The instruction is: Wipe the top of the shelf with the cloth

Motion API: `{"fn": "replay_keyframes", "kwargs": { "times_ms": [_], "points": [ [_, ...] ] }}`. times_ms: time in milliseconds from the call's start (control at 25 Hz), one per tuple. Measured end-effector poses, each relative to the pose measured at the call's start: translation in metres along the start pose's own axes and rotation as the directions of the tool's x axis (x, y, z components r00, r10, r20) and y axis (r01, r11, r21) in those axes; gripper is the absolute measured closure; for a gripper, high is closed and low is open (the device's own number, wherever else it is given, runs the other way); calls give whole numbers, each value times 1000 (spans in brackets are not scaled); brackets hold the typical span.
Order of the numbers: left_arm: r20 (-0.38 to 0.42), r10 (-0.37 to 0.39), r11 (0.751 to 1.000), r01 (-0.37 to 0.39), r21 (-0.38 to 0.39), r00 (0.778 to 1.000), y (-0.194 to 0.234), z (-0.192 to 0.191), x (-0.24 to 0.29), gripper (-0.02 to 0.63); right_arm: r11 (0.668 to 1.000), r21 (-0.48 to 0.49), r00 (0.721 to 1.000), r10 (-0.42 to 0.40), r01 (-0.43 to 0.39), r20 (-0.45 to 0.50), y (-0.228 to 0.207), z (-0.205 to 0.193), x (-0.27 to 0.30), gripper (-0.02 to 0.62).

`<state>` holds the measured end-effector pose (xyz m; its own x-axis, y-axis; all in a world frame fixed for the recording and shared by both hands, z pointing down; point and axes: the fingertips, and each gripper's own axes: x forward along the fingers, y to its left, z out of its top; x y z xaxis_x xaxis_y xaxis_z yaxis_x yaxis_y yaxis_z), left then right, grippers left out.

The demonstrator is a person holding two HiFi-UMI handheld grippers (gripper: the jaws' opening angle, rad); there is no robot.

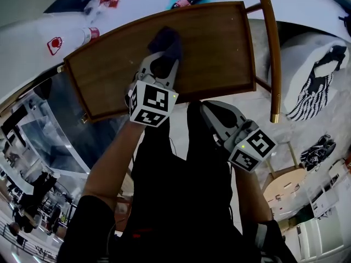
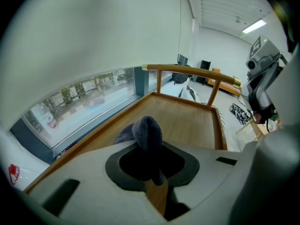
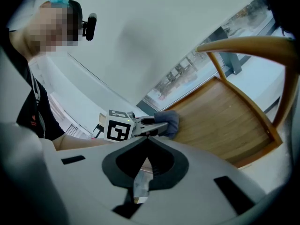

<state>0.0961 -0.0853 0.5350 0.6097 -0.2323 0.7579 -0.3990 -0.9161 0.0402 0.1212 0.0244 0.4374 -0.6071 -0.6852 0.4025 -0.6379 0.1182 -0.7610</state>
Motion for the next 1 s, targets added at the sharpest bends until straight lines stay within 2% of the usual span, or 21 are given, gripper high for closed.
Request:
{"fn": "replay_keyframes", "kwargs": {
  "times_ms": [1000],
  "points": [
    [37,-151,982,146,118,988,-86,83,68,537,995,76,992,-75,67,102,-46,10,-67,592]
  ]
}}
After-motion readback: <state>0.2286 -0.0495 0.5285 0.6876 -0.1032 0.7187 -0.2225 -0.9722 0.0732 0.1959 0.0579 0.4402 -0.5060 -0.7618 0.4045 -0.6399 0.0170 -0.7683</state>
